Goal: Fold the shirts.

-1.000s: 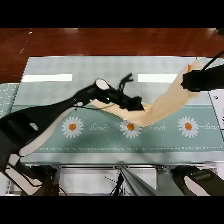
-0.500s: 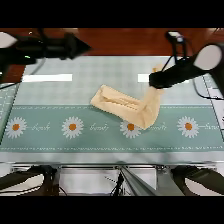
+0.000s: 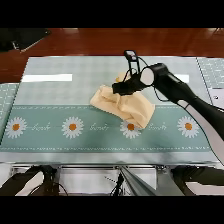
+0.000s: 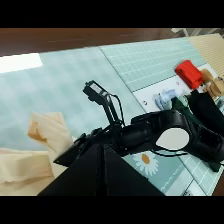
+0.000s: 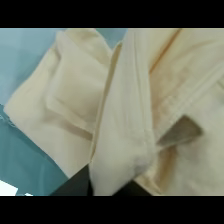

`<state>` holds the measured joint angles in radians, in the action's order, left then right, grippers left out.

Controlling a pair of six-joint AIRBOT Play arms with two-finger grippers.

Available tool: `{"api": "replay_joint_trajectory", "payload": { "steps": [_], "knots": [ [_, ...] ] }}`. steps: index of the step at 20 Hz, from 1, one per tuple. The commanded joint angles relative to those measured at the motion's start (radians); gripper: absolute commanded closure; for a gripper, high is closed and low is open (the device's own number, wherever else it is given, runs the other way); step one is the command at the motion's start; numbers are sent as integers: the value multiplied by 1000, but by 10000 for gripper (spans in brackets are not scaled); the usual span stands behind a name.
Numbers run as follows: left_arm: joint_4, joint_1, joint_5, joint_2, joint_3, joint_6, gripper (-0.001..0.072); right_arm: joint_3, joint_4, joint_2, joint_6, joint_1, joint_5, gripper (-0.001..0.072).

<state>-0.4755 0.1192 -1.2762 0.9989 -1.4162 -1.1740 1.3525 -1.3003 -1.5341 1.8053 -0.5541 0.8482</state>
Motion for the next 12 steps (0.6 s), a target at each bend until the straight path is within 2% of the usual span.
{"api": "replay_joint_trajectory", "payload": {
  "steps": [1,2,3,6,8,10,11,12],
  "knots": [
    [-9,11,-69,-55,1,-6,693,0,183,-72,10,-42,-182,389],
    [-14,11,-68,-54,1,-6,694,0,224,-73,-11,-42,-206,307],
    [-36,11,-67,-51,1,-6,694,1,237,-63,-38,-34,-205,286],
    [-165,11,-49,-38,1,-10,693,1,140,24,-140,34,-17,286],
    [-246,11,-45,-22,1,-28,693,1,-60,105,-163,105,222,286],
    [-294,11,-45,-4,1,-40,693,-2,-333,172,-170,188,462,286],
    [-304,11,-45,6,1,-45,693,-14,-441,200,-181,243,546,286],
    [-303,11,-45,12,3,-47,693,-43,-467,225,-191,308,580,286]
  ]
}}
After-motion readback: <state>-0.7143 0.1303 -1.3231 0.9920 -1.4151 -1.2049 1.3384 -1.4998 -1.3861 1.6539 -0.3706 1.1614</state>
